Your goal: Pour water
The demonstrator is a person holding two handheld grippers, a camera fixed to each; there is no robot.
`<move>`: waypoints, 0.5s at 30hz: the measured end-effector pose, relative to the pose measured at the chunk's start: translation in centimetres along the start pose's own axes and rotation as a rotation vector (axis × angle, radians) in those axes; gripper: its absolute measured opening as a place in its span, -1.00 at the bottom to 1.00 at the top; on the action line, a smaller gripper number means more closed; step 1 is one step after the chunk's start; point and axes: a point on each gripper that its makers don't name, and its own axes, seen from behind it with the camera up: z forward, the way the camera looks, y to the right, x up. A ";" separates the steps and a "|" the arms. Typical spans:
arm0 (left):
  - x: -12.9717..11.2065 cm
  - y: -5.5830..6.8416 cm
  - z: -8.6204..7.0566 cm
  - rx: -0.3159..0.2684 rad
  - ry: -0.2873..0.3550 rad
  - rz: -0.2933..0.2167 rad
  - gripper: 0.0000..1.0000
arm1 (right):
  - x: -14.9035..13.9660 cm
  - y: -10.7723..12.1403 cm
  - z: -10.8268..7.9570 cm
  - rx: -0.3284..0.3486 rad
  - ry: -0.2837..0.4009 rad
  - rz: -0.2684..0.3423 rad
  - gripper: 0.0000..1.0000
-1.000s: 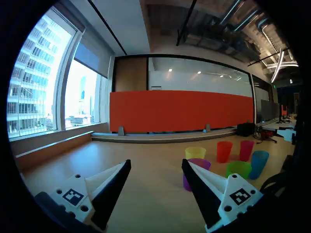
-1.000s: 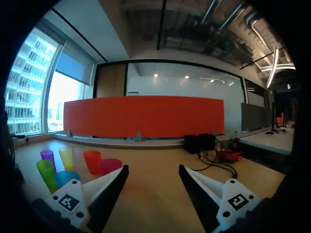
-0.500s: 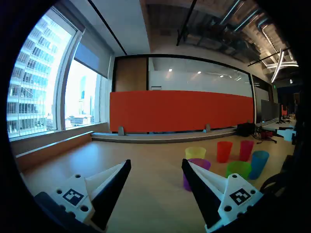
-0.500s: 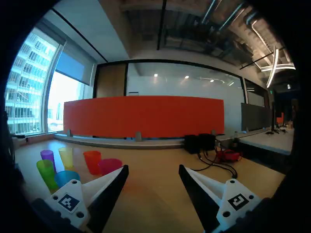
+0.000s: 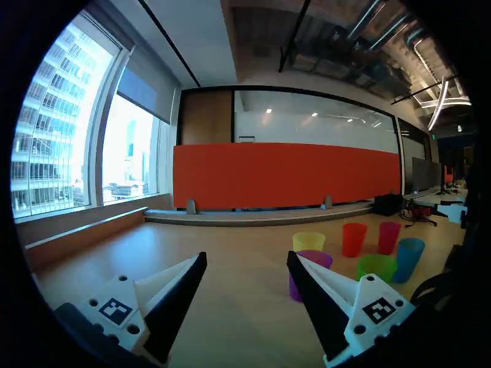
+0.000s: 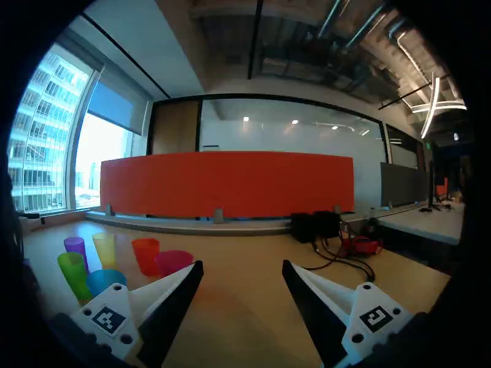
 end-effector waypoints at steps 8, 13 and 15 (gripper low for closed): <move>0.0 0.0 0.0 0.000 0.000 0.000 0.95 | -0.1 0.0 0.0 0.000 0.000 0.000 0.99; 0.0 0.1 0.0 0.000 0.000 0.000 0.95 | 0.0 -0.1 -0.1 0.000 0.000 0.000 1.00; 0.0 0.1 0.0 0.000 0.000 0.000 0.95 | -0.1 -0.1 -0.1 0.000 0.000 0.000 1.00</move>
